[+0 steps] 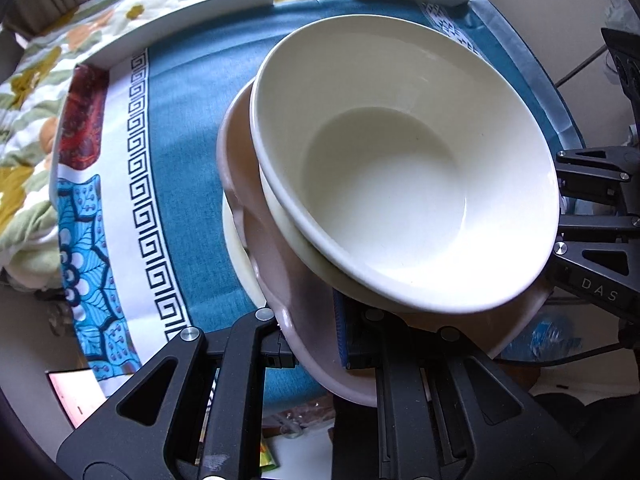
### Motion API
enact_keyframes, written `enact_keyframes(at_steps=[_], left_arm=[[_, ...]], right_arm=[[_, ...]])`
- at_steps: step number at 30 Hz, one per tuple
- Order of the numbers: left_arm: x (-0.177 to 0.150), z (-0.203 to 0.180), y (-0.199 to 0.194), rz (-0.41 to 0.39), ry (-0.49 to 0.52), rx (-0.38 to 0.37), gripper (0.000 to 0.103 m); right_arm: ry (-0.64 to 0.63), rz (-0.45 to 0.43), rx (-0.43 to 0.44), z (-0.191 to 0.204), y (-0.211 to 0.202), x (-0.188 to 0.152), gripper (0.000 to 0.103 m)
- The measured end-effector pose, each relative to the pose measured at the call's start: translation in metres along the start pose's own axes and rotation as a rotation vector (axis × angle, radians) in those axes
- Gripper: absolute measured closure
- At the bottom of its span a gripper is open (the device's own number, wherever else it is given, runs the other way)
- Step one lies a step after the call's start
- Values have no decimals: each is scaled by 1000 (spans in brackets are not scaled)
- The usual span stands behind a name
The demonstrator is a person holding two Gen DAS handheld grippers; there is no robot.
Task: Organize plates and bowls
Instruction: 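Carry the dish with bowls onto the plate stack and lower it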
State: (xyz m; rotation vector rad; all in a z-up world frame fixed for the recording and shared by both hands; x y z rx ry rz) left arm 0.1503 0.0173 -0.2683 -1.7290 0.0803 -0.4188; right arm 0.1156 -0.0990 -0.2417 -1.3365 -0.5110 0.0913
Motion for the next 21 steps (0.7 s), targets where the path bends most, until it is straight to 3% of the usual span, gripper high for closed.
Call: enact_keyframes(at_steps=[21], left_arm=[[3,-5,12,-10,64,13,90]], right_arm=[[39,-23,-9,-8,11,-6,89]])
Point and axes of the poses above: each gripper's, at about its wrist camera, not at the fingertips, and y roughly the way its jaws point, z to its left, x to its top, the point moved 1 cm from there along y, roughly the way its jaws point, and after that the axes turned 6 degrees about -y, right-handed, at the moved point
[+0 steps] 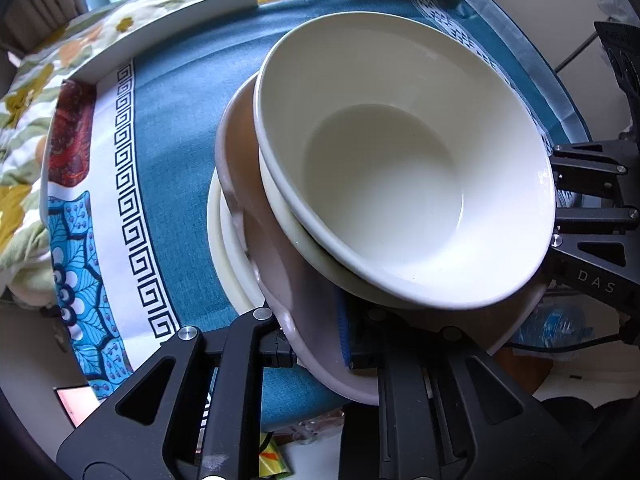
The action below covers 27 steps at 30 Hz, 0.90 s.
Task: Organize plates and bowls
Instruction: 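Carry the dish with bowls onto the plate stack and lower it, then open the left tool and pull it back from the stack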
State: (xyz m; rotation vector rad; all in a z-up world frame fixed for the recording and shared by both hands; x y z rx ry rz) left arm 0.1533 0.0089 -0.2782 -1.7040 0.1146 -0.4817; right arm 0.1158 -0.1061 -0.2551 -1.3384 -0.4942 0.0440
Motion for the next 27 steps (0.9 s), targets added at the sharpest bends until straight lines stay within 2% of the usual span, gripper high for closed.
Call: enact_keyframes(at_steps=[11,17,19,20,21,22,27], left_arm=[[7,-2,-5,61,71,21,85],[5,-6,-15,72,86,20,77],[4,-7,-22,65,89,37,66],[3,-7,-29,53,92,48,62],[1,-7,-34,42,90,51,56],[0,-7,-38,33,86,52,55],[-18,-4,-76,-48,-4,46,55]], right_arm=[[45,26,21,-5,-3,1,88],[64,21,26,-9,-18,1,82],[70,17,14,-11,-26,-1,68],[73,10,16,-12,-30,-2,64],[78,8,15,-13,-34,-3,62],[86,5,11,-15,-38,-5,62],[101,-48,9,-17,-62,-19,62]])
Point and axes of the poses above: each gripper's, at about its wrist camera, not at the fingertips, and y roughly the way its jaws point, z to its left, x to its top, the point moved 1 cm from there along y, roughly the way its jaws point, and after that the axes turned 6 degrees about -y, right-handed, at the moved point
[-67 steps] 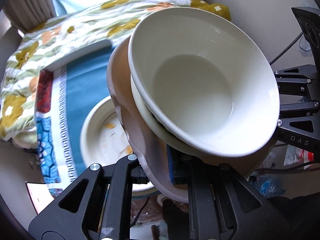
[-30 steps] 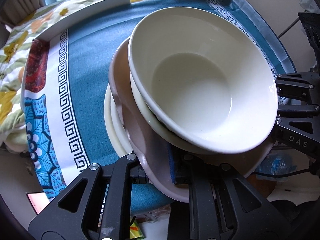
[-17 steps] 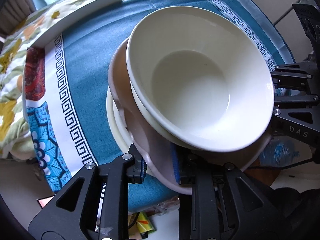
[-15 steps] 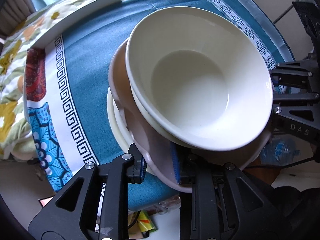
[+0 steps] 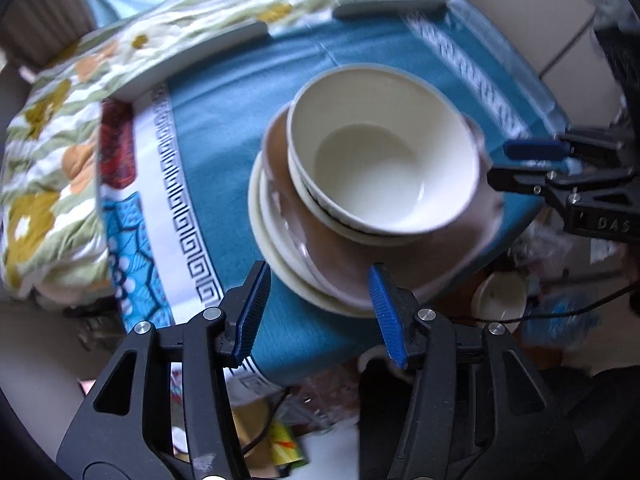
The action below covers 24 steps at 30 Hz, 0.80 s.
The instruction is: Organize plates and bowls
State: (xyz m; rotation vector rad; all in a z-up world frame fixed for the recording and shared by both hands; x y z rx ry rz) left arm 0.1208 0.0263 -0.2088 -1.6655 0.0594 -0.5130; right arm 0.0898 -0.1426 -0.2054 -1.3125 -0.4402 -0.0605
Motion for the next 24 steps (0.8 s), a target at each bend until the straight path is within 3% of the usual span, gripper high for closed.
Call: enact_keyframes(at_steps=[5,8,9,10,11,12,15,20,24], left_arm=[[-23,-14,-59,-141,-114,-2,55],[-35,-24,-102,-244,-155,-3,55],[-41,-31,-123,-305,-175,-1,52],[-44,-36,-135,-338,-187,2,37],[-49,-41,-150,-387,-206,9,26],[-56,-46,-165,-455,-232,10,5],[-76,-58,-199,-595,-274,-7,0],[-98,-70,-218,-660,-319,37,0],[-115,-80,-220,-717,-298,67,0]], right_arm=[[-32,-119,-23,15,-52,-12,62],[-42,-220,-46,27,-103,-20,58],[-47,-258,-56,31,-122,-24,40],[-51,-284,-65,34,-133,-26,16],[-55,-328,-79,39,-150,-30,8],[-59,-361,-92,41,-162,-34,1],[-57,-418,-136,47,-190,-46,1],[-13,-506,-210,48,-215,-71,1],[8,-551,-271,49,-224,-91,1]])
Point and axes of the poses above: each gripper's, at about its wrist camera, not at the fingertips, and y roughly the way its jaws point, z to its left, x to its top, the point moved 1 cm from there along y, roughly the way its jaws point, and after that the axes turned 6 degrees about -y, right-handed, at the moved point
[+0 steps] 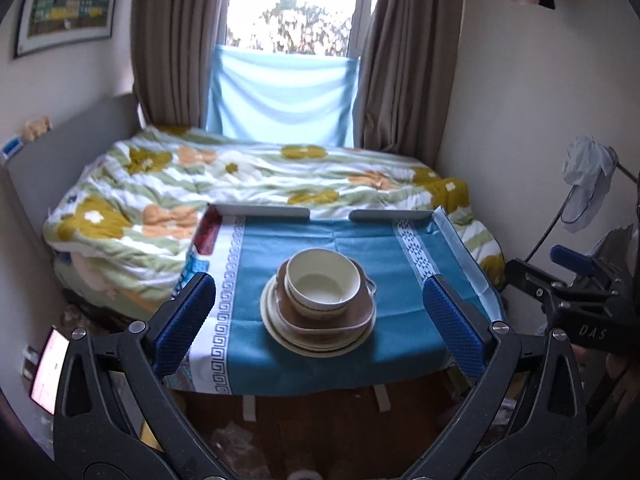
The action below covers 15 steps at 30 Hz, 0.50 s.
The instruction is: Organize plates and bowls
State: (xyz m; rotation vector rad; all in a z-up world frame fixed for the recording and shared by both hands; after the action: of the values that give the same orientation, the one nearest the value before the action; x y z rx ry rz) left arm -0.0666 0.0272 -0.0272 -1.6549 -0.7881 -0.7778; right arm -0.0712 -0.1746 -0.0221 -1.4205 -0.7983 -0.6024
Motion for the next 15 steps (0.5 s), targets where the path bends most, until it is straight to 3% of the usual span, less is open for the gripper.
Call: enact_keyframes(at_steps=[8,15], left_arm=[[-5,-14,-17,-89,65,57,0],[-3,-16,-18,-96,68,61,0]], right_arm=[[1,-18,-59,-4,-9,-11,1],[11,-35,-76,-7,-13,-11,1]])
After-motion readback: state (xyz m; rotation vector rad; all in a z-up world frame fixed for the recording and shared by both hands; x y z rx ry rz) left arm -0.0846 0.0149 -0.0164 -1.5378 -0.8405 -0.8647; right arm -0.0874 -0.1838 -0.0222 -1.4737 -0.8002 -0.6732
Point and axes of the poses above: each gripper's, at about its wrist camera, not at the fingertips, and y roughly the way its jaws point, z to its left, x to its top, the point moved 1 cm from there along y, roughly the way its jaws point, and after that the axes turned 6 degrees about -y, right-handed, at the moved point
